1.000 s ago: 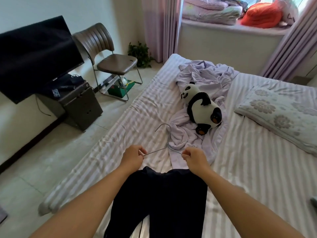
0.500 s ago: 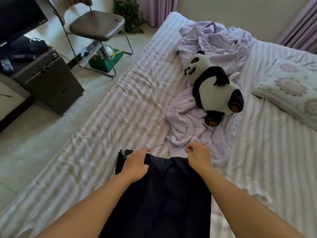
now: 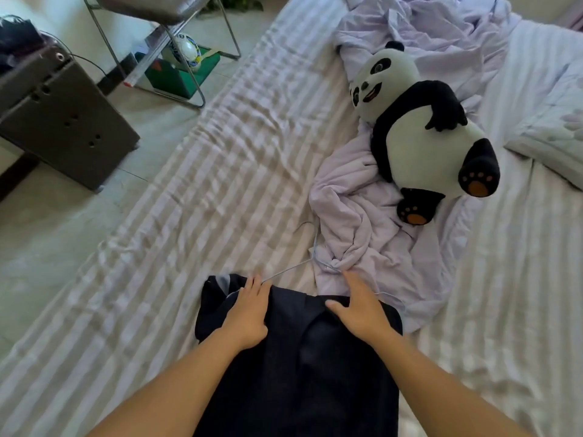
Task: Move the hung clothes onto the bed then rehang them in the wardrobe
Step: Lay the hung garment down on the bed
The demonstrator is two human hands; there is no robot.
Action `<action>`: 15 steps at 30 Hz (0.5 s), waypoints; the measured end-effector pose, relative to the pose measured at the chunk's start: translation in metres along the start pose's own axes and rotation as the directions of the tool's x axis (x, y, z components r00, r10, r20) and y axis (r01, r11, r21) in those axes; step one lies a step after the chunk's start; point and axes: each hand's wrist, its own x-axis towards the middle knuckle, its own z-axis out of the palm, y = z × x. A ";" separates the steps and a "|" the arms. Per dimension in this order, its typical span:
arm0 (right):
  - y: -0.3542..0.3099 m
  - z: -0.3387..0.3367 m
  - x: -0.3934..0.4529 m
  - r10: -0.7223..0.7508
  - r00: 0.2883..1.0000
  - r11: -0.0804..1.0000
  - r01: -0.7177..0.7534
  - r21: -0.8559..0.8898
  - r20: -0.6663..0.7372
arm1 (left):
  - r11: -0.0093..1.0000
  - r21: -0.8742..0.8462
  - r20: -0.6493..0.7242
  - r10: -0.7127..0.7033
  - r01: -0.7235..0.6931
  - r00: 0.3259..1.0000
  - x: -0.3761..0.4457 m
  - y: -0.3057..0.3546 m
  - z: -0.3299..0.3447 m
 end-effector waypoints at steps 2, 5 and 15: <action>0.004 0.003 -0.006 -0.012 1.000 0.993 0.013 -0.119 0.011 | 1.000 -0.015 -0.003 -0.022 0.022 1.000 -0.002 0.009 -0.006; -0.010 -0.006 -0.016 -0.031 0.998 0.981 0.021 -0.190 -0.045 | 0.997 -0.067 -0.052 -0.038 0.035 0.998 -0.014 0.024 -0.023; -0.084 -0.064 -0.120 -0.239 0.967 0.912 0.193 -0.363 -0.088 | 0.995 -0.040 -0.175 0.078 -0.087 0.981 -0.117 0.093 -0.093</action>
